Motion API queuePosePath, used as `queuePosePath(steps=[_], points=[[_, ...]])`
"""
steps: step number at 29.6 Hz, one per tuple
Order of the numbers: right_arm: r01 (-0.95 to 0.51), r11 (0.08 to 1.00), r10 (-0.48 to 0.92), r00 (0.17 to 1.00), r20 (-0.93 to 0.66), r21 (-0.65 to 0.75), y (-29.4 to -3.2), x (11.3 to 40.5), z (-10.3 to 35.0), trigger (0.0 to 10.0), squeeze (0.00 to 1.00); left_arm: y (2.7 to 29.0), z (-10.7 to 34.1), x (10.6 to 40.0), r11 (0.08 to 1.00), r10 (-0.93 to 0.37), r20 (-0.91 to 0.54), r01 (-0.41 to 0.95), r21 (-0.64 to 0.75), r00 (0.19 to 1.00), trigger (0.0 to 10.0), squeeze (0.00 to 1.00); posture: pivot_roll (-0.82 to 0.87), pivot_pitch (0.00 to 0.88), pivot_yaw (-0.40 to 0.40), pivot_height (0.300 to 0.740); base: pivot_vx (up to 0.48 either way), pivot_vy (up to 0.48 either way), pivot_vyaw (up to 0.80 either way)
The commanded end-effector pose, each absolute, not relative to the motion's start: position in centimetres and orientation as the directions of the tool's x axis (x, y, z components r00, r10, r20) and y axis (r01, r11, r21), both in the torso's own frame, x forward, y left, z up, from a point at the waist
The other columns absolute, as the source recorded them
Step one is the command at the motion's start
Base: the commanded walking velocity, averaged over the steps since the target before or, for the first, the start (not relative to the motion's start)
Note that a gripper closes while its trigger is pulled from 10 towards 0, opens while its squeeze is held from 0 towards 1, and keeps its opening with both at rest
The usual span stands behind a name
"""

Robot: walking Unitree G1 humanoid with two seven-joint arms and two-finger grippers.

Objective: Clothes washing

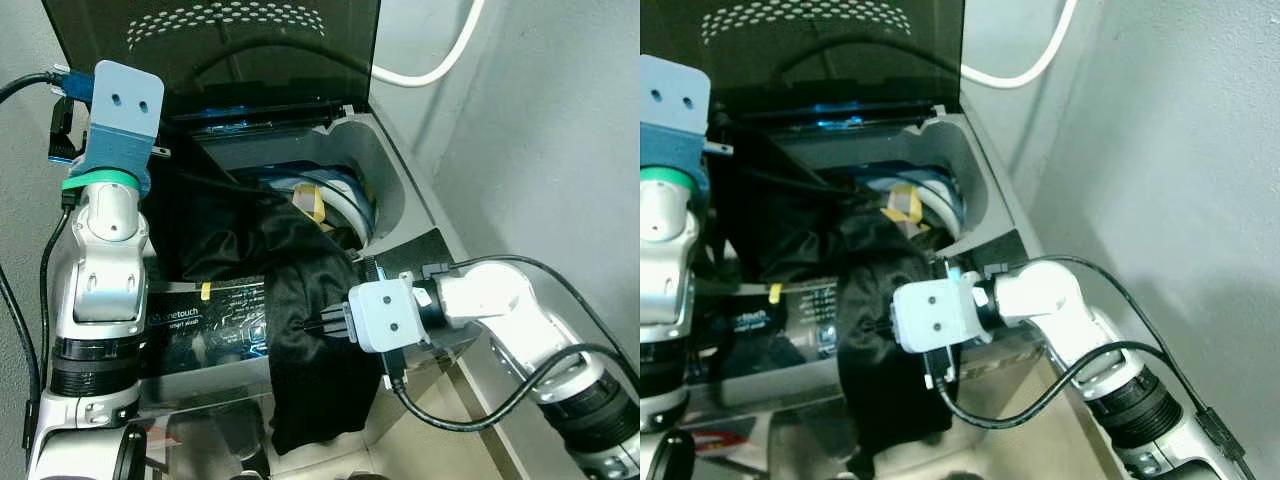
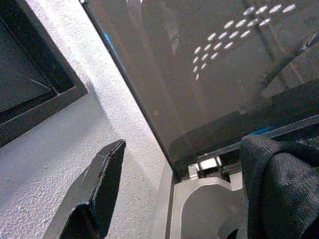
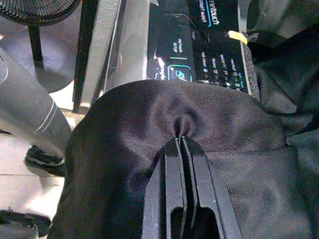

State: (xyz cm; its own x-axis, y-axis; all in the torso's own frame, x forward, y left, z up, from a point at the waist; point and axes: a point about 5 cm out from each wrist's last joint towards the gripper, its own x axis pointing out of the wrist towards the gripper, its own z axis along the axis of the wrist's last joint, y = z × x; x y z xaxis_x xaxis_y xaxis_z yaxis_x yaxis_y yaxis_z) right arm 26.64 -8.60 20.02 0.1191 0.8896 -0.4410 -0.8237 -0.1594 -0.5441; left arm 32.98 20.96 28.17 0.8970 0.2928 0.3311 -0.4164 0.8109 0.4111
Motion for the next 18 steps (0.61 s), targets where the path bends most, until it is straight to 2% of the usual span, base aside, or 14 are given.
queuePosePath(steps=[1,3,5,6,8,10,12,13,14,16,18], points=[[-0.852,-0.143,0.866,0.139,-0.481,-0.504,-9.1,27.0,18.9,0.0,0.00,20.9,28.8,32.9,0.807,0.293,0.355,-0.429,0.406,0.888,10.0,0.00,-0.03,0.000,0.051,0.740,0.000,0.000,0.00],[-0.851,-0.129,0.876,0.142,-0.461,-0.508,-9.0,27.0,19.2,0.0,0.00,20.8,28.8,32.9,0.807,0.294,0.355,-0.429,0.405,0.887,10.0,0.00,-0.03,0.000,0.051,0.740,0.000,0.000,0.00],[-0.849,-0.069,0.911,0.160,-0.379,-0.524,-8.5,27.4,20.3,0.0,0.00,20.8,28.7,32.9,0.808,0.294,0.356,-0.429,0.403,0.887,10.0,0.00,-0.03,0.000,0.051,0.740,0.000,0.000,0.00],[-0.839,0.027,0.944,0.201,-0.262,-0.544,-7.8,28.1,21.8,0.0,0.00,20.8,28.7,32.9,0.809,0.293,0.356,-0.428,0.403,0.888,10.0,0.00,-0.03,0.000,0.051,0.740,0.000,0.000,0.00],[-0.839,0.027,0.944,0.201,-0.262,-0.544,-7.8,28.1,21.8,0.0,0.00,20.8,28.7,32.9,0.809,0.293,0.356,-0.428,0.403,0.888,10.0,0.00,-0.03,0.000,0.051,0.740,0.000,0.000,0.00],[-0.813,0.233,0.964,0.266,0.016,-0.533,-6.5,29.5,25.5,0.0,0.00,20.6,28.6,32.9,0.812,0.289,0.356,-0.424,0.400,0.889,10.0,0.00,-0.03,0.000,0.050,0.740,0.000,0.000,0.00],[-0.813,0.233,0.964,0.266,0.016,-0.533,-6.5,29.5,25.5,0.0,0.00,20.6,28.6,32.9,0.812,0.289,0.356,-0.424,0.400,0.889,10.0,0.00,-0.03,0.000,0.050,0.740,0.000,0.000,0.00],[-0.808,0.298,0.953,0.285,0.105,-0.509,-6.2,29.9,26.7,0.0,0.00,20.6,28.6,32.9,0.813,0.287,0.356,-0.423,0.400,0.889,10.0,0.00,-0.03,0.000,0.050,0.740,0.000,0.000,0.00],[-0.808,0.298,0.953,0.285,0.105,-0.509,-6.2,29.9,26.7,0.0,0.00,20.6,28.6,32.9,0.813,0.287,0.356,-0.423,0.400,0.889,10.0,0.00,-0.03,0.000,0.050,0.740,0.000,0.000,0.00],[-0.748,0.438,0.899,0.362,0.246,-0.499,-5.4,31.2,28.7,0.0,0.00,20.5,28.6,32.9,0.815,0.285,0.357,-0.421,0.398,0.889,10.0,0.00,-0.03,0.000,0.048,0.740,0.000,0.000,0.00],[-0.706,0.524,0.852,0.418,0.316,-0.478,-4.4,32.3,29.7,0.0,0.00,20.5,28.6,32.9,0.815,0.286,0.359,-0.423,0.396,0.888,10.0,0.00,-0.03,0.000,0.045,0.740,0.000,0.000,0.00]])
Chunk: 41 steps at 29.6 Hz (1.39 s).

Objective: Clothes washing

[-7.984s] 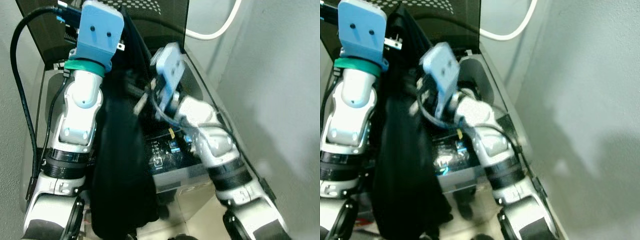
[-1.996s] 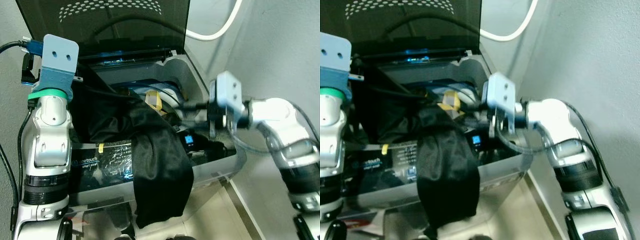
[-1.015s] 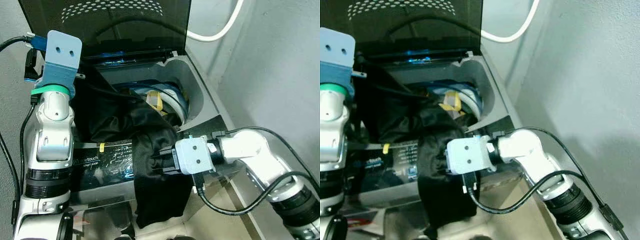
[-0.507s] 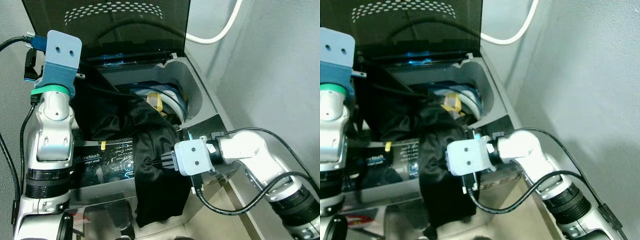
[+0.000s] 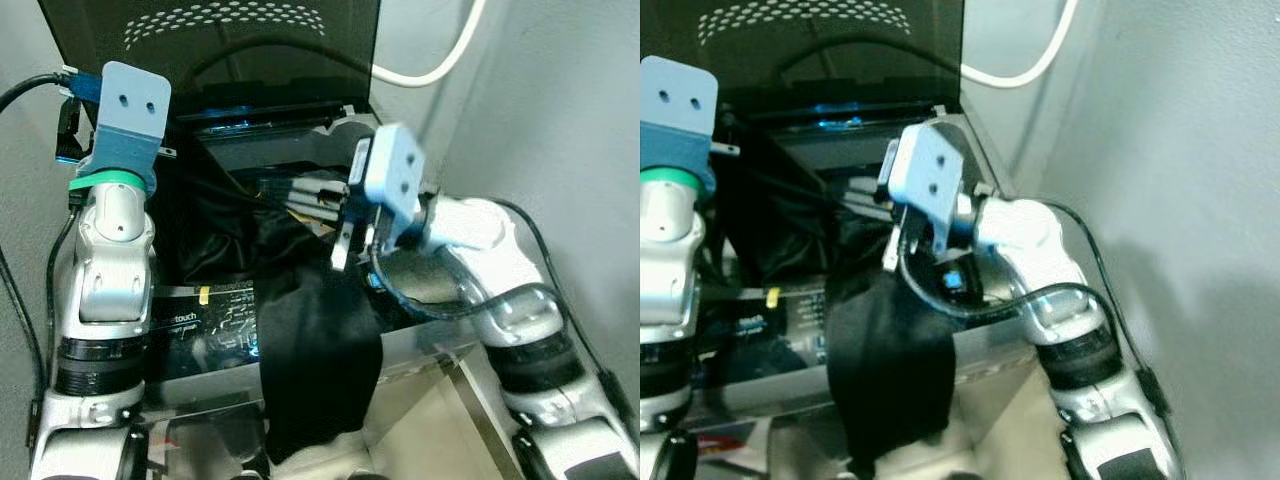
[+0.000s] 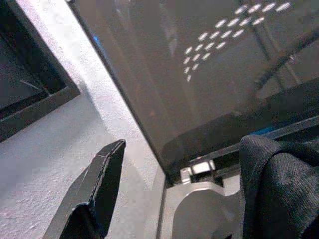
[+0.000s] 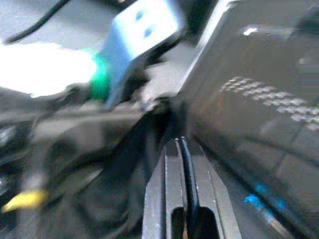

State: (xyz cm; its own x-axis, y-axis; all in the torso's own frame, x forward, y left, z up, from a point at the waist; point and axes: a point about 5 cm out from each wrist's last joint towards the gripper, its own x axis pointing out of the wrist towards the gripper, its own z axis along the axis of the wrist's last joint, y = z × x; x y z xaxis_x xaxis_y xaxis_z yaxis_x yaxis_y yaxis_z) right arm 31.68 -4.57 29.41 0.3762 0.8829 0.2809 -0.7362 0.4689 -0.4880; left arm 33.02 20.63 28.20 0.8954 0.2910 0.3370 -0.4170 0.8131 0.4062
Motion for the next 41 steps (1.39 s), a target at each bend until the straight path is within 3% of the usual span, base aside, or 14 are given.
queuePosePath(steps=[1,2,3,4,5,13,15,17,19,21,22,32,39,41], points=[[-0.706,0.524,0.852,0.418,0.316,-0.478,-4.4,32.3,29.7,0.0,0.00,20.5,28.6,32.9,0.815,0.286,0.359,-0.423,0.396,0.888,10.0,0.00,-0.03,0.000,0.045,0.740,0.000,0.000,0.00],[-0.673,0.570,0.821,0.459,0.338,-0.471,-3.1,33.3,30.0,1.6,0.00,20.4,28.6,32.9,0.816,0.286,0.359,-0.422,0.395,0.888,10.0,0.00,-0.03,0.000,0.040,0.740,0.000,0.000,0.00],[-0.673,0.570,0.821,0.459,0.338,-0.471,-3.1,33.3,30.0,1.6,0.00,20.4,28.6,32.9,0.816,0.286,0.359,-0.422,0.395,0.888,10.0,0.00,-0.03,0.000,0.040,0.740,0.000,0.000,0.00],[-0.667,0.569,0.822,0.461,0.333,-0.481,-2.6,33.4,30.0,4.1,0.00,20.2,28.5,32.9,0.817,0.284,0.359,-0.421,0.395,0.889,10.0,0.00,-0.02,0.000,0.036,0.740,0.000,0.000,0.00],[-0.676,0.539,0.842,0.433,0.321,-0.503,-2.1,33.2,30.0,10.0,0.00,20.1,28.5,32.8,0.818,0.282,0.360,-0.419,0.394,0.889,10.0,0.00,-0.01,0.000,0.031,0.740,0.000,0.000,0.00],[-0.784,0.384,0.923,0.312,0.226,-0.488,-4.8,31.7,28.4,10.0,0.00,20.2,28.1,32.4,0.811,0.268,0.358,-0.410,0.418,0.894,10.0,0.00,-0.02,0.000,0.023,0.740,0.000,0.000,0.00],[-0.876,0.240,0.970,0.199,0.139,-0.418,-7.1,29.9,27.2,10.0,0.00,20.2,27.8,32.4,0.811,0.261,0.353,-0.402,0.425,0.899,10.0,0.00,-0.02,0.000,0.025,0.740,0.000,0.000,0.00],[-0.899,0.203,0.978,0.167,0.126,-0.387,-7.5,29.4,27.1,10.0,0.00,20.2,27.8,32.4,0.812,0.259,0.351,-0.400,0.425,0.900,10.0,0.00,-0.02,0.000,0.025,0.740,0.000,0.000,0.00],[-0.939,0.116,0.991,0.088,0.101,-0.325,-9.3,28.0,27.0,10.0,0.74,20.0,27.8,32.6,0.815,0.252,0.350,-0.393,0.426,0.902,10.0,0.00,-0.03,0.000,0.033,0.740,0.000,0.000,0.00],[-0.941,0.100,0.993,0.075,0.089,-0.322,-9.8,27.7,27.0,10.0,0.74,19.9,27.8,32.6,0.816,0.250,0.351,-0.391,0.426,0.903,10.0,0.00,-0.03,0.000,0.036,0.740,0.000,0.000,0.00],[-0.942,0.090,0.995,0.072,0.067,-0.323,-10.2,27.5,26.8,10.0,1.00,19.9,27.8,32.7,0.817,0.246,0.351,-0.388,0.426,0.903,10.0,0.00,-0.03,0.000,0.036,0.740,0.000,0.000,0.00],[-0.925,-0.130,0.957,-0.024,-0.289,-0.356,-9.6,25.3,21.9,10.0,1.00,19.9,28.0,32.8,0.816,0.236,0.357,-0.384,0.433,0.904,10.0,0.00,-0.03,0.000,0.049,0.740,0.000,0.000,0.00],[-0.904,-0.206,0.910,-0.037,-0.412,-0.374,-9.1,24.6,20.1,10.0,1.00,19.9,28.0,32.8,0.814,0.236,0.357,-0.385,0.435,0.904,10.0,0.00,-0.03,0.000,0.052,0.740,0.000,0.000,0.00],[-0.885,-0.206,0.892,0.006,-0.453,-0.417,-9.1,24.8,19.8,10.0,1.00,19.9,28.1,32.8,0.813,0.237,0.358,-0.386,0.435,0.903,10.0,0.00,-0.03,0.000,0.054,0.740,0.000,0.000,0.00]])
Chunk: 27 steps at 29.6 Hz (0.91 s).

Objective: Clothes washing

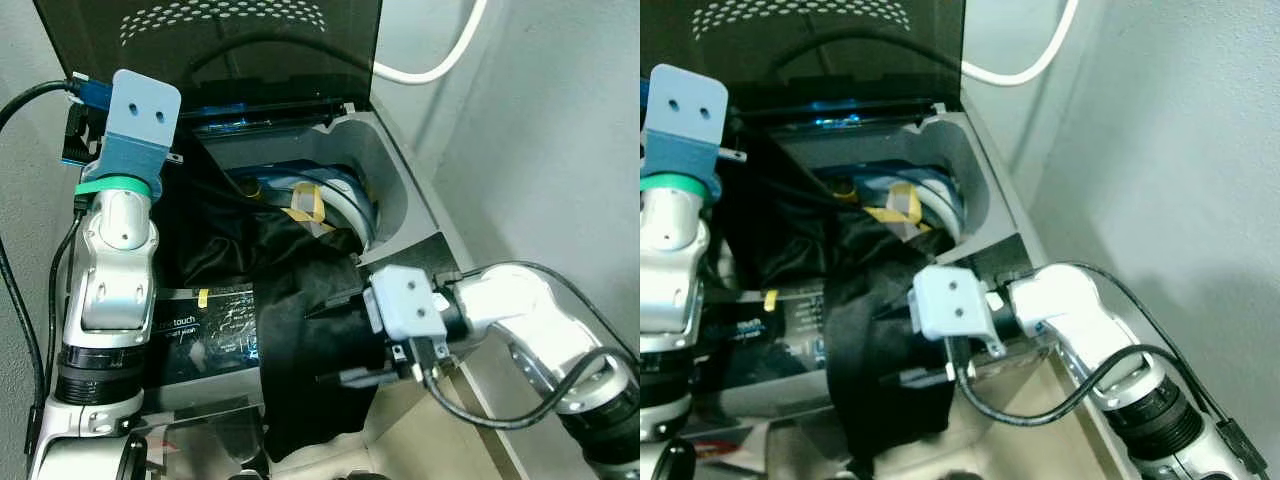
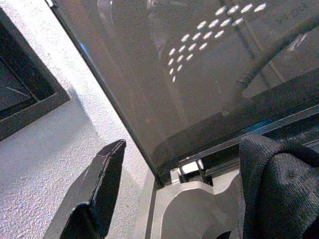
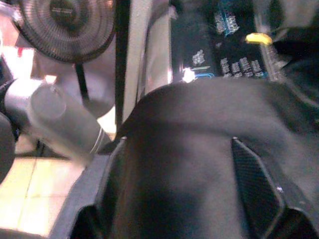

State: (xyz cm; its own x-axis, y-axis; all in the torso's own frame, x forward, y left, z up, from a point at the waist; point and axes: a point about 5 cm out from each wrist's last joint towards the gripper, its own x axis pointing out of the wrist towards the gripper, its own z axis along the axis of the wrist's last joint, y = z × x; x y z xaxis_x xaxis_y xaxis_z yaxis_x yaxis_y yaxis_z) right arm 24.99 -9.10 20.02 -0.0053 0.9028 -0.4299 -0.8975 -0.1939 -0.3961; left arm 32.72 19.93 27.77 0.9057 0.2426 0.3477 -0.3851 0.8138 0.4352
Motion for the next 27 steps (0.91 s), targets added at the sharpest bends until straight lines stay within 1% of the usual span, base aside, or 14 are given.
queuePosePath(steps=[1,2,3,4,7,8,9,10,11,12,13,14,15,27], points=[[-0.876,-0.199,0.888,0.029,-0.460,-0.439,-9.1,24.9,19.7,10.0,0.80,20.0,28.1,32.9,0.813,0.238,0.358,-0.387,0.435,0.903,10.0,0.00,-0.03,0.000,0.054,0.740,0.000,0.000,0.00],[-0.876,-0.199,0.888,0.029,-0.460,-0.439,-9.1,24.9,19.7,10.0,0.80,20.0,28.1,32.9,0.813,0.238,0.358,-0.387,0.435,0.903,10.0,0.00,-0.03,0.000,0.054,0.740,0.000,0.000,0.00],[-0.865,-0.184,0.886,0.059,-0.461,-0.466,-9.1,25.2,19.8,10.0,0.00,20.0,28.1,32.9,0.813,0.238,0.358,-0.387,0.435,0.903,10.0,0.00,-0.03,0.000,0.053,0.740,0.000,0.000,0.00],[-0.865,-0.184,0.886,0.059,-0.461,-0.466,-9.1,25.2,19.8,10.0,0.00,20.0,28.1,32.9,0.813,0.238,0.358,-0.387,0.435,0.903,10.0,0.00,-0.03,0.000,0.053,0.740,0.000,0.000,0.00],[-0.854,-0.162,0.880,0.101,-0.463,-0.495,-9.2,25.7,19.8,10.0,0.00,20.0,28.1,32.9,0.814,0.238,0.358,-0.386,0.434,0.903,10.0,0.00,-0.03,0.000,0.052,0.740,0.000,0.000,0.00],[-0.851,-0.157,0.877,0.114,-0.467,-0.501,-9.2,25.8,19.6,9.5,0.00,20.0,28.1,32.9,0.814,0.238,0.358,-0.386,0.433,0.903,10.0,0.00,-0.03,0.000,0.052,0.740,0.000,0.000,0.00],[-0.851,-0.157,0.877,0.114,-0.467,-0.501,-9.2,25.8,19.6,9.5,0.00,20.0,28.1,32.9,0.814,0.238,0.358,-0.386,0.433,0.903,10.0,0.00,-0.03,0.000,0.052,0.740,0.000,0.000,0.00],[-0.852,-0.152,0.875,0.120,-0.469,-0.501,-9.2,25.8,19.5,4.5,0.00,20.0,28.1,32.9,0.815,0.239,0.358,-0.387,0.432,0.903,10.0,0.00,-0.03,0.000,0.052,0.740,0.000,0.000,0.00],[-0.852,-0.152,0.875,0.120,-0.469,-0.501,-9.2,25.8,19.5,4.5,0.00,20.0,28.1,32.9,0.815,0.239,0.358,-0.387,0.432,0.903,10.0,0.00,-0.03,0.000,0.052,0.740,0.000,0.000,0.00],[-0.853,-0.143,0.875,0.128,-0.466,-0.502,-9.3,25.9,19.4,4.0,0.00,20.0,28.1,32.9,0.815,0.239,0.359,-0.388,0.431,0.902,10.0,0.00,-0.03,0.000,0.053,0.740,0.000,0.000,0.00],[-0.853,-0.143,0.875,0.128,-0.466,-0.502,-9.3,25.9,19.4,4.0,0.00,20.0,28.1,32.9,0.815,0.239,0.359,-0.388,0.431,0.902,10.0,0.00,-0.03,0.000,0.053,0.740,0.000,0.000,0.00],[-0.853,-0.139,0.875,0.132,-0.466,-0.504,-9.3,26.0,19.3,2.6,0.00,20.0,28.1,32.9,0.814,0.240,0.359,-0.388,0.431,0.902,10.0,0.00,-0.03,0.000,0.053,0.740,0.000,0.000,0.00],[-0.853,-0.135,0.875,0.136,-0.465,-0.504,-9.3,26.0,19.3,0.0,0.00,20.0,28.1,32.9,0.814,0.240,0.360,-0.389,0.432,0.902,10.0,0.00,-0.03,0.000,0.053,0.740,0.000,0.000,0.00],[-0.853,-0.121,0.885,0.139,-0.443,-0.508,-9.4,26.1,19.4,0.0,0.00,20.0,28.2,32.9,0.813,0.243,0.363,-0.393,0.431,0.900,10.0,0.00,-0.03,0.000,0.052,0.740,0.000,0.000,0.00]])
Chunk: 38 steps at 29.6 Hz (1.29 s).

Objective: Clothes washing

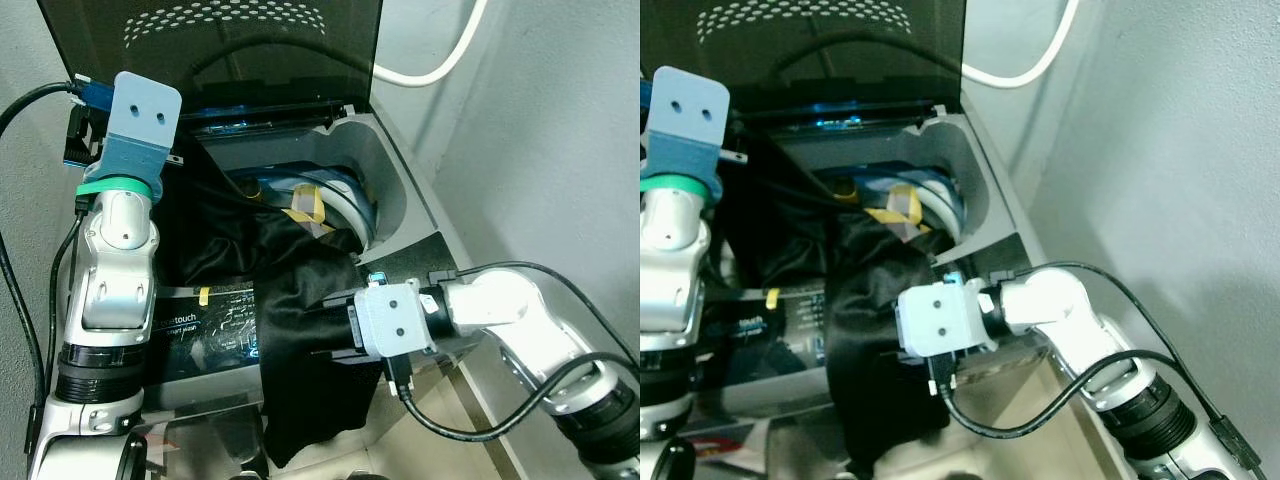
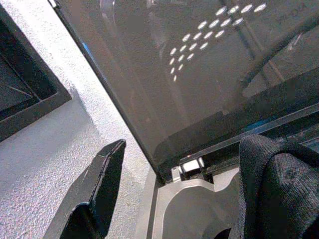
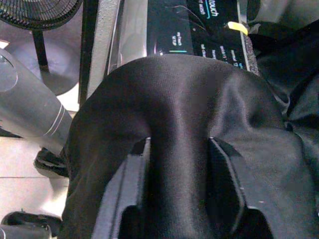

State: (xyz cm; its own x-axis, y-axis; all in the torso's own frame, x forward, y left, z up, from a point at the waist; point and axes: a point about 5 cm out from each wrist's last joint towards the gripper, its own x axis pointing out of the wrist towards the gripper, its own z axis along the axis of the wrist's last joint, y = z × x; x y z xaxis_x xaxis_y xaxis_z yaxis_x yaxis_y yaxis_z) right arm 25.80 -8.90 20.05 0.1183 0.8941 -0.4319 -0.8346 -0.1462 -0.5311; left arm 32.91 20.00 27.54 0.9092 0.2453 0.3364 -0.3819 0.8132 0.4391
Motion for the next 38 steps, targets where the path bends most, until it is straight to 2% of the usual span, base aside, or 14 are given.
queuePosePath(steps=[1,7,9,15,17,18,19,21,22,24,30,32,36,38], points=[[-0.853,-0.121,0.885,0.139,-0.443,-0.508,-9.4,26.1,19.4,0.0,0.00,20.0,28.2,32.9,0.813,0.243,0.363,-0.393,0.431,0.900,10.0,0.00,-0.03,0.000,0.052,0.740,0.000,0.000,0.00],[-0.853,-0.096,0.906,0.138,-0.400,-0.512,-9.2,26.2,20.1,0.0,0.00,20.0,28.2,32.9,0.813,0.244,0.364,-0.394,0.429,0.899,10.0,0.00,-0.03,0.000,0.052,0.740,0.000,0.000,0.00],[-0.867,-0.024,0.951,0.134,-0.280,-0.498,-8.8,26.6,21.9,0.0,0.00,20.0,28.2,32.9,0.813,0.244,0.363,-0.394,0.428,0.899,10.0,0.00,-0.03,0.000,0.051,0.740,0.000,0.000,0.00],[-0.884,0.059,0.988,0.118,-0.101,-0.463,-8.4,27.0,24.7,0.0,0.00,19.9,28.1,32.9,0.814,0.243,0.363,-0.393,0.428,0.899,10.0,0.00,-0.03,0.000,0.052,0.740,0.000,0.000,0.00],[-0.868,0.124,0.989,0.145,-0.007,-0.481,-7.7,27.6,26.4,0.0,0.00,19.9,28.1,32.9,0.814,0.243,0.363,-0.393,0.428,0.899,10.0,0.00,-0.03,0.000,0.051,0.740,0.000,0.000,0.00],[-0.835,0.189,0.981,0.188,0.053,-0.517,-7.1,28.4,27.4,10.0,0.00,19.9,28.1,33.0,0.815,0.243,0.364,-0.393,0.426,0.899,10.0,0.00,-0.03,0.000,0.050,0.740,0.000,0.000,0.00],[-0.835,0.189,0.981,0.188,0.053,-0.517,-7.1,28.4,27.4,10.0,0.00,19.9,28.1,33.0,0.815,0.243,0.364,-0.393,0.426,0.899,10.0,0.00,-0.03,0.000,0.050,0.740,0.000,0.000,0.00],[-0.770,0.310,0.950,0.269,0.156,-0.558,-5.7,29.8,28.8,10.0,0.00,19.8,28.2,33.0,0.817,0.243,0.365,-0.393,0.423,0.898,10.0,0.00,-0.03,0.000,0.047,0.740,0.000,0.000,0.00],[-0.770,0.310,0.950,0.269,0.156,-0.558,-5.7,29.8,28.8,10.0,0.00,19.8,28.2,33.0,0.817,0.243,0.365,-0.393,0.423,0.898,10.0,0.00,-0.03,0.000,0.047,0.740,0.000,0.000,0.00],[-0.725,0.425,0.905,0.336,0.260,-0.543,-3.7,31.2,30.1,10.0,0.00,19.7,28.2,33.0,0.819,0.244,0.371,-0.396,0.416,0.896,10.0,0.00,-0.03,0.000,0.044,0.740,0.000,0.000,0.00],[-0.670,0.549,0.835,0.412,0.364,-0.500,-0.8,32.9,31.5,10.0,0.00,19.7,28.5,32.8,0.815,0.267,0.399,-0.427,0.393,0.877,10.0,0.00,-0.02,0.000,0.032,0.740,0.000,0.000,0.00],[-0.596,0.638,0.770,0.487,0.411,-0.488,0.7,34.0,32.3,10.0,0.00,20.0,28.9,32.4,0.799,0.310,0.438,-0.480,0.361,0.844,10.0,0.00,-0.01,0.000,0.013,0.740,0.000,0.000,0.00],[-0.546,0.699,0.715,0.524,0.463,-0.462,1.7,34.4,33.1,10.0,0.00,20.4,29.3,31.8,0.782,0.351,0.469,-0.530,0.329,0.810,10.0,0.00,0.01,0.000,0.002,0.740,0.000,0.000,0.00],[-0.484,0.711,0.700,0.547,0.459,-0.510,2.8,34.4,32.5,10.0,0.00,20.7,29.4,31.3,0.769,0.374,0.484,-0.556,0.315,0.791,10.0,0.00,0.01,0.000,-0.004,0.740,0.000,0.000,0.00]])
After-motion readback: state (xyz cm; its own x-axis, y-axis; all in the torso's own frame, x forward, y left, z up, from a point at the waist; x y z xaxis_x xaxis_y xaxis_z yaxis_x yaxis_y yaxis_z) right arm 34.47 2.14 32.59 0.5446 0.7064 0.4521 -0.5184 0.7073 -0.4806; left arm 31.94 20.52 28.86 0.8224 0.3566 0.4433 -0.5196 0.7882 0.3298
